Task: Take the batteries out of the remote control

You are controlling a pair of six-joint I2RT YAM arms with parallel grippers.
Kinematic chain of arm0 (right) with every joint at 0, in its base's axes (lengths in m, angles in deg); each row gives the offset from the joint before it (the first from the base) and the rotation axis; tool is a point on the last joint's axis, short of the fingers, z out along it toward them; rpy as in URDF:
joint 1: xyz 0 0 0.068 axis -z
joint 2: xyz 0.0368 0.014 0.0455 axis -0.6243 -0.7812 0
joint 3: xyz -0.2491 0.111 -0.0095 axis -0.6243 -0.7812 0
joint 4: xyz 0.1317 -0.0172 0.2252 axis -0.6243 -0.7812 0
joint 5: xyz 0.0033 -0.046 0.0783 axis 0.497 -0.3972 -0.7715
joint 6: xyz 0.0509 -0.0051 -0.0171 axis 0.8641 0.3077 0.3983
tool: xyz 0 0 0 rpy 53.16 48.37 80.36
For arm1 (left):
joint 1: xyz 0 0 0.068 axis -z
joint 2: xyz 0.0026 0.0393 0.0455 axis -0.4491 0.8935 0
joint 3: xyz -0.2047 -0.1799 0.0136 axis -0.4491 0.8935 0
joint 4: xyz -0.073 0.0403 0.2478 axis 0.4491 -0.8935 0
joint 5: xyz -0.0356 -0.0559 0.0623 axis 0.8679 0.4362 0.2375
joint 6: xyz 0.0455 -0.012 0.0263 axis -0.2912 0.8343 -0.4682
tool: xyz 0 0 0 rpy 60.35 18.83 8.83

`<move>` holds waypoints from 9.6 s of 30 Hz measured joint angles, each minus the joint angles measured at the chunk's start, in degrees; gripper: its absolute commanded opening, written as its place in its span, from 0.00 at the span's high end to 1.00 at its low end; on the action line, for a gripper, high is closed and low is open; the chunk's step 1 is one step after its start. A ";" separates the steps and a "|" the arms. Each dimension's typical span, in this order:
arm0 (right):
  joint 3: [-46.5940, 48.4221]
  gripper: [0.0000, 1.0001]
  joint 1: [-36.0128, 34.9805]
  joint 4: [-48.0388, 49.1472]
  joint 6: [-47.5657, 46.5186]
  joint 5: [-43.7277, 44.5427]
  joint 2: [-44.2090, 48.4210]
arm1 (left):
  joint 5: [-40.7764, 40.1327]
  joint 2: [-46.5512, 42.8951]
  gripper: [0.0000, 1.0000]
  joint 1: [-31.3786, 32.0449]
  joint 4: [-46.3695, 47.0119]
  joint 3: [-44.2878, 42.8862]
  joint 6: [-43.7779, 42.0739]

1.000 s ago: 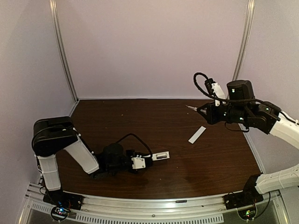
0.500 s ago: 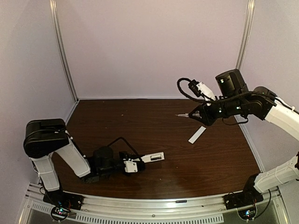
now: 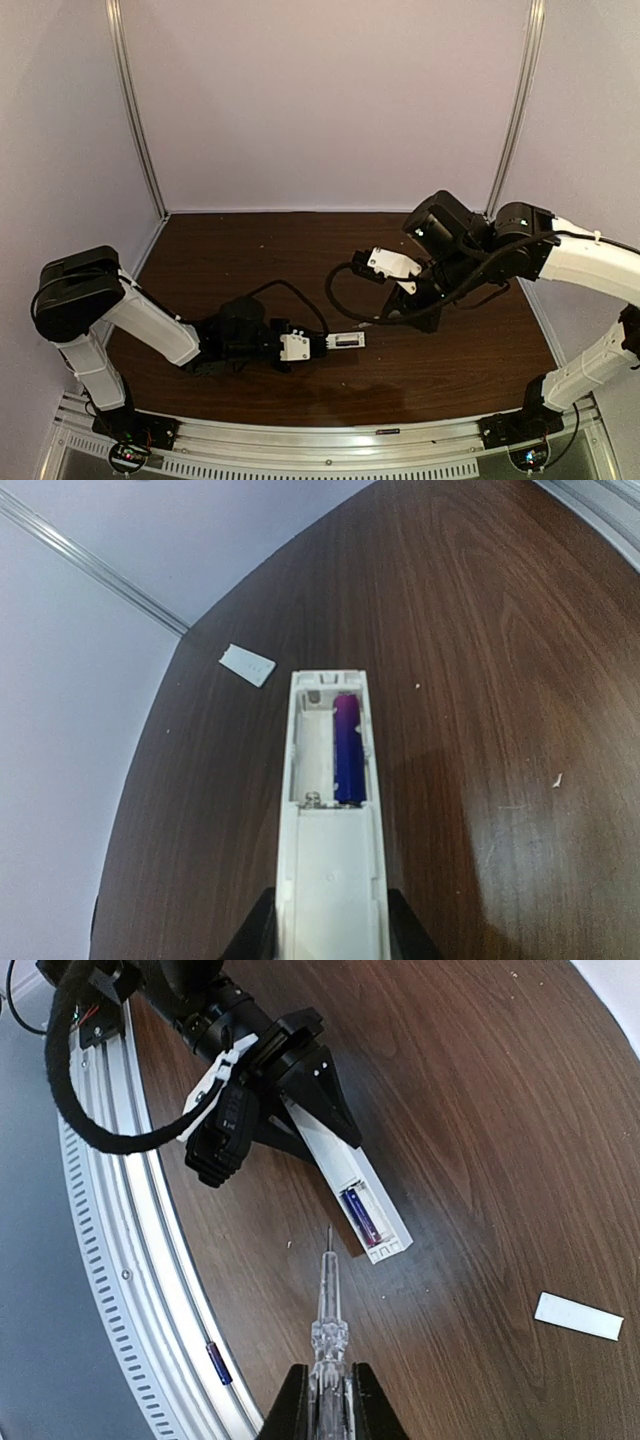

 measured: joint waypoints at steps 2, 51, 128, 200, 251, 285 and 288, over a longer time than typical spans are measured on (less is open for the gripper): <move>0.00 1.00 -1.09 -1.01 -0.44 0.52 -1.20 | 0.37 0.00 1.00 0.00 -2.12 -0.48 0.22; 0.81 1.00 -1.46 0.72 -11.65 2.54 -18.49 | 2.54 3.02 1.00 0.00 -9.57 -3.37 -3.37; -1.22 1.00 3.23 3.04 -10.49 -2.71 -21.49 | 2.29 3.04 1.00 0.00 -9.94 -3.63 -3.76; -24.50 1.00 3.82 33.03 11.45 20.28 6.21 | 1.66 1.07 1.00 -0.39 -6.40 -2.95 -1.16; -47.80 0.78 8.68 99.65 28.50 31.67 -27.41 | -5.66 0.31 1.00 -5.18 -2.05 -2.62 14.01; -47.10 0.37 8.81 89.20 26.88 27.17 -10.69 | -8.33 0.31 1.00 -5.79 -1.62 -2.60 17.64; -46.93 0.21 8.81 87.30 26.25 26.71 -8.22 | -9.22 0.31 1.00 -5.79 -1.64 -2.60 18.51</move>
